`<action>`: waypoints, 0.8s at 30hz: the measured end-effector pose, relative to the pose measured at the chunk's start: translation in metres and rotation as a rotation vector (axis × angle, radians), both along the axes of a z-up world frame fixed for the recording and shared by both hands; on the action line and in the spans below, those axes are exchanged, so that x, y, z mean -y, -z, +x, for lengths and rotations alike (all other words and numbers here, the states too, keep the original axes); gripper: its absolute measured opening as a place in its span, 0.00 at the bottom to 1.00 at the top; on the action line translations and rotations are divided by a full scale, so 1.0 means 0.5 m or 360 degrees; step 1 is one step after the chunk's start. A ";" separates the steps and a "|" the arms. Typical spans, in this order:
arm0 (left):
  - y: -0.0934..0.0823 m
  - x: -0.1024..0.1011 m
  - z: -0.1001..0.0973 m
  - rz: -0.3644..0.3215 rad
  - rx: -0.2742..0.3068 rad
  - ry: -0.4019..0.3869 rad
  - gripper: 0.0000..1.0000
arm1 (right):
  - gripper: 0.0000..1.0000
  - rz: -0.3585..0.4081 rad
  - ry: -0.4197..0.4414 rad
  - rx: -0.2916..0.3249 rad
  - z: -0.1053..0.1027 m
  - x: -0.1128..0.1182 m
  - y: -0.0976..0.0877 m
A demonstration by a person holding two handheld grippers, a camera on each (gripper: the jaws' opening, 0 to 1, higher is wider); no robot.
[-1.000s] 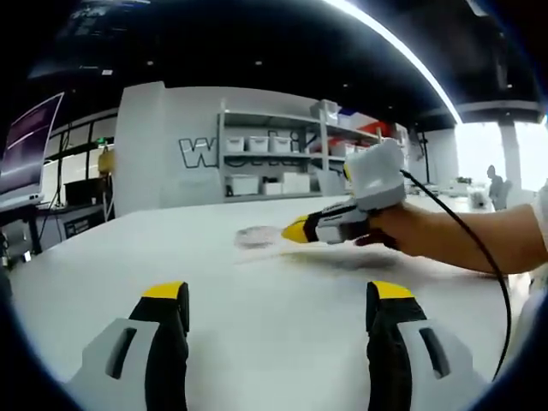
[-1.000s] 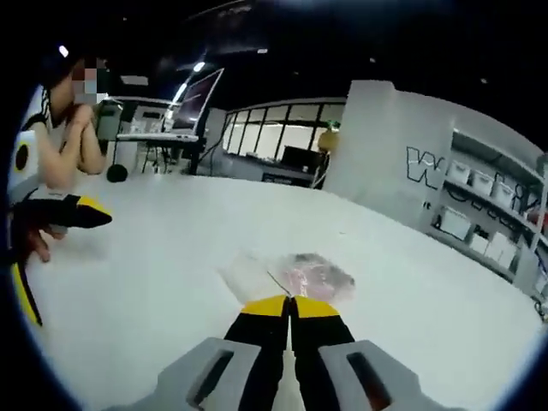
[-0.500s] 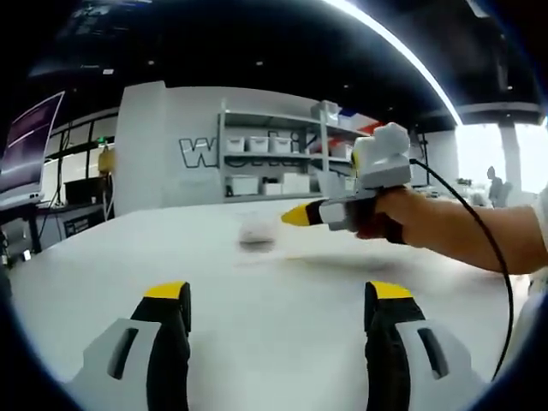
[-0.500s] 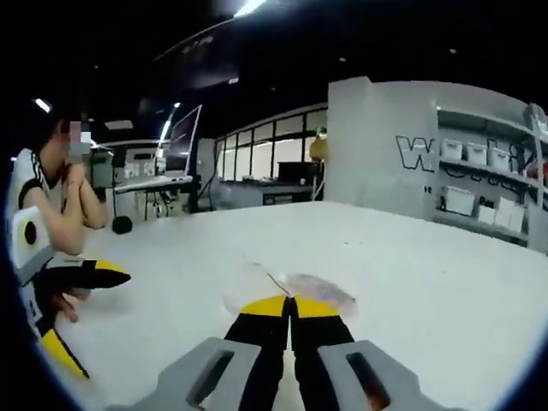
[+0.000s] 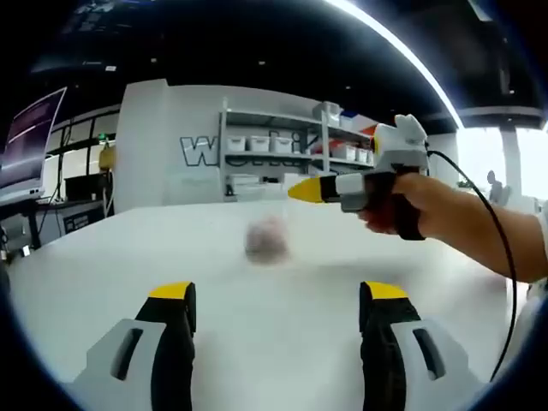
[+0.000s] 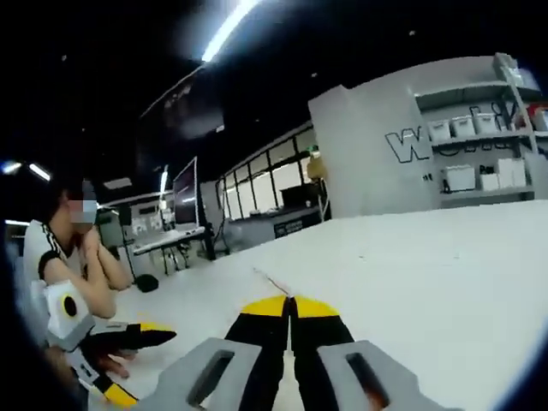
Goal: Open the resealable bag by pulling the two sides of the seal apart until the entire bag opening is separated and visibly accessible.
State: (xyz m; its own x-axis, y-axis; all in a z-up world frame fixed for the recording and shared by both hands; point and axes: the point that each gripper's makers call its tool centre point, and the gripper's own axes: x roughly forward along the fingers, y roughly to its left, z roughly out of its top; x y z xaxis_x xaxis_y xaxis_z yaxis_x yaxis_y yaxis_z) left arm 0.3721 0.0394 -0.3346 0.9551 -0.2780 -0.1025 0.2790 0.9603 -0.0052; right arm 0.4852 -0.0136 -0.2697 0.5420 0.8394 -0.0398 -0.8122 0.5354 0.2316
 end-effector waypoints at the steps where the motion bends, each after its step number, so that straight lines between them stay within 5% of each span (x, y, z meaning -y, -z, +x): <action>1: 0.000 0.000 0.000 0.0000 0.0000 -0.0002 0.78 | 0.00 0.0015 -0.0007 0.0001 -0.006 0.000 -0.008; 12: -0.005 -0.002 0.000 -0.0019 0.0011 -0.0001 0.76 | 0.00 0.0184 -0.0037 -0.0032 -0.070 0.011 -0.037; 24: -0.012 -0.002 -0.010 -0.0115 0.0009 0.0026 0.71 | 0.00 0.0212 -0.0038 -0.0042 -0.122 0.019 -0.026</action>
State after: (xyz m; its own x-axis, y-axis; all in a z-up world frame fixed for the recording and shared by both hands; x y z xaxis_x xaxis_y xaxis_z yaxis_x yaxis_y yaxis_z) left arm 0.3669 0.0407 -0.3285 0.9508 -0.3002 -0.0764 0.2950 0.9527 -0.0727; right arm 0.4243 -0.0233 -0.2565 0.5218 0.8510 0.0592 -0.8172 0.4788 0.3207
